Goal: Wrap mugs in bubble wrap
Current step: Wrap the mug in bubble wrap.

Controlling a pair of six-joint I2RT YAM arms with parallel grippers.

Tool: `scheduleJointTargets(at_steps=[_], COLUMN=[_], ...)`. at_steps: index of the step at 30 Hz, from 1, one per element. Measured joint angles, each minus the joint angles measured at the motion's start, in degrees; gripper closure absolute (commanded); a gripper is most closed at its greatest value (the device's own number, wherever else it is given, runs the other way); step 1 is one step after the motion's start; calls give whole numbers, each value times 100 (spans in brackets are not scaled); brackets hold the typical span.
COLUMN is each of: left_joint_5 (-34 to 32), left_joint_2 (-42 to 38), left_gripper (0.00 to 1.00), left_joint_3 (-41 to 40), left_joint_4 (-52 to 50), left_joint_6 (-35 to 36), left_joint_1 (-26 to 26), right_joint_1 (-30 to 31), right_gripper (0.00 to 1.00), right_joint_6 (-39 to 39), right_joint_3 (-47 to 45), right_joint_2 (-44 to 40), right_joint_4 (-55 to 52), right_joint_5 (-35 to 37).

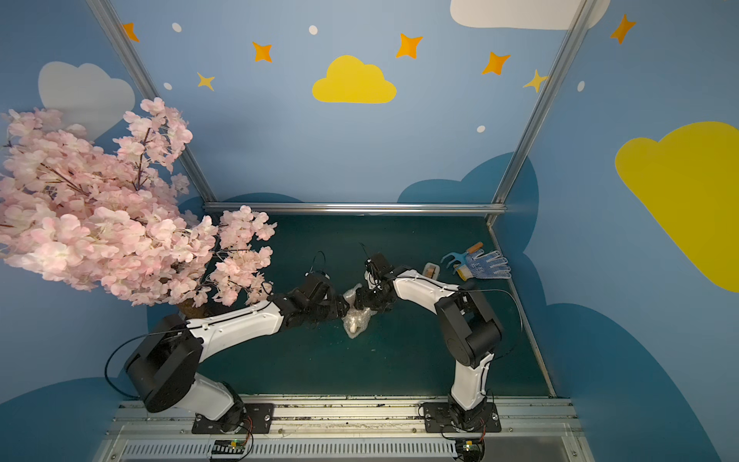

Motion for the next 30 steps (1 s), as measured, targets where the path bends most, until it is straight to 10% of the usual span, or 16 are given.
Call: scheduleJointTargets(at_steps=[20, 30], left_joint_5=[48, 205], left_joint_2=[723, 802], left_gripper=[33, 33], left_joint_3=[374, 328], left_joint_4=[0, 254], left_joint_6=[-372, -118], left_joint_1=[9, 55], right_joint_1=[28, -363], right_gripper=[26, 22], right_joint_6=[68, 197], right_joint_3=[-179, -1067], right_joint_2=[-151, -2280], right_joint_4=[146, 317], right_joint_5=[61, 490])
